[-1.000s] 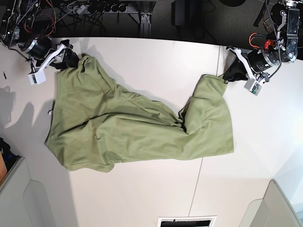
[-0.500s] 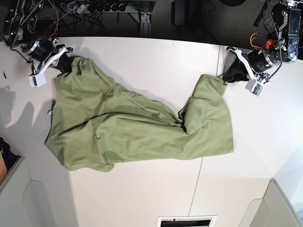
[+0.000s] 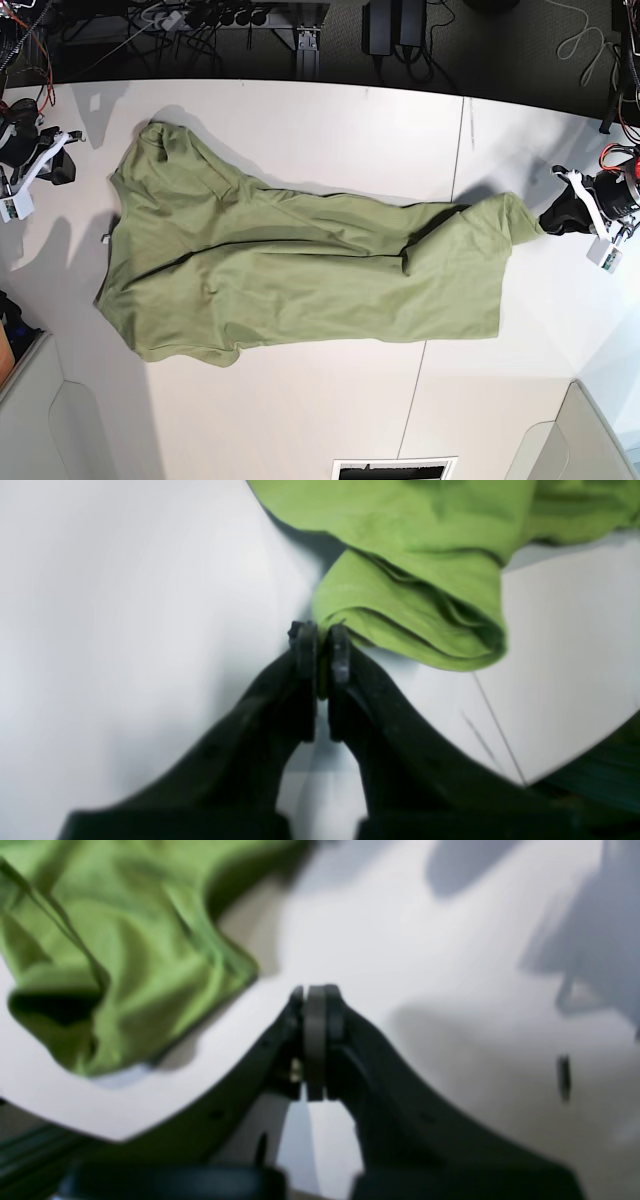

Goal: Layout the t-shirt on the table in an organized manner, then fold the t-shirt properly
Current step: 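Grasp the shirt ends with both grippers, then pull the shirt taut between both grippers and release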

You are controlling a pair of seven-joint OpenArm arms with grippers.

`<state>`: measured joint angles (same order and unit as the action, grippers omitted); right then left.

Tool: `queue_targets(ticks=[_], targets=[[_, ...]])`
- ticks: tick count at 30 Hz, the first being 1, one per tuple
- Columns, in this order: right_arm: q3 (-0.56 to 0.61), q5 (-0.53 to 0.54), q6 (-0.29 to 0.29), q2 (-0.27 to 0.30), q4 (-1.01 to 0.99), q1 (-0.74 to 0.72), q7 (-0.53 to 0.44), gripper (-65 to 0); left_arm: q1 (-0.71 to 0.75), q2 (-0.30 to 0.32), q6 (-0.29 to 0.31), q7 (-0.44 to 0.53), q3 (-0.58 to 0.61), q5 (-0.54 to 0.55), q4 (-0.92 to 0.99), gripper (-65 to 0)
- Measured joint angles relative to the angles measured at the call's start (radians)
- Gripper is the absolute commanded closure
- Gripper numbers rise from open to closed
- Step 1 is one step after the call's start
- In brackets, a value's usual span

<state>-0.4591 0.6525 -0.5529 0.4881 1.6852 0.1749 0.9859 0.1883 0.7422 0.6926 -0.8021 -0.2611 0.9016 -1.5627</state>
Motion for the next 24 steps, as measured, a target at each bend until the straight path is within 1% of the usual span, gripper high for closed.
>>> queue_targets(ticks=[2, 3, 4, 5, 6, 7, 8, 11, 13, 16, 21, 22, 23, 24], targets=[[0.0, 0.109, -0.002, -0.004, 0.0, 0.003, 0.021, 0.0, -0.003, -0.001, 0.0, -0.002, 0.0, 0.013, 0.0, 0.0], [0.0, 0.152, -0.02, -0.013, 0.0, 0.008, 0.027, 0.0, -0.003, -0.005, 0.0, 0.005, 0.0, 0.017, -0.002, 0.0], [0.0, 0.165, -0.025, -0.025, 0.0, 0.016, 0.049, -8.5, -0.003, -0.01, 0.0, 0.006, 0.0, 0.015, -0.002, 0.0], [0.0, 0.18, -0.024, -0.04, 0.0, 0.023, 0.08, -20.5, 0.0, -0.017, 0.0, 0.005, 0.0, 0.014, -0.001, 0.0], [0.0, 0.204, -0.023, -0.058, 0.0, 0.04, 0.098, -30.3, 0.005, -0.023, 0.0, 0.005, 0.001, 0.014, -0.001, 0.0], [0.0, 0.244, -0.024, -0.077, 0.0, 0.055, 0.111, -37.2, 0.011, -0.029, 0.0, 0.005, 0.002, 0.013, -0.001, 0.0], [0.001, 0.251, -0.025, -0.098, 0.0, 0.068, 0.119, -40.2, 0.014, -0.037, 0.0, 0.004, 0.002, 0.011, 0.001, 0.0], [0.001, 0.24, -0.025, -0.141, -0.001, 0.083, 0.114, -40.5, 0.016, -0.047, 0.0, -0.002, 0.003, 0.003, 0.008, 0.0], [0.0, 0.234, -0.024, -0.169, 0.0, 0.092, 0.084, -40.5, 0.017, -0.047, 0.0, 0.004, 0.003, 0.006, 0.008, 0.0], [0.0, 0.224, -0.025, -0.229, 0.0, 0.114, 0.069, -40.5, 0.025, -0.053, 0.0, 0.002, 0.004, 0.007, 0.009, 0.0], [0.003, 0.203, -0.024, -0.296, 0.0, 0.102, 0.047, -40.0, 0.025, -0.066, 0.0, 0.002, 0.004, 0.004, 0.013, 0.0], [0.006, 0.203, -0.024, -0.304, 0.0, 0.101, 0.047, -36.9, 0.024, -0.066, 0.0, 0.002, 0.004, 0.007, 0.013, 0.0], [0.007, 0.198, -0.024, -0.308, 0.0, 0.102, 0.043, -30.2, 0.024, -0.066, 0.0, 0.002, 0.004, 0.008, 0.013, 0.0], [0.008, 0.189, -0.024, -0.308, 0.0, 0.102, 0.04, -20.7, 0.026, -0.066, 0.0, 0.002, 0.004, 0.006, 0.013, 0.0]])
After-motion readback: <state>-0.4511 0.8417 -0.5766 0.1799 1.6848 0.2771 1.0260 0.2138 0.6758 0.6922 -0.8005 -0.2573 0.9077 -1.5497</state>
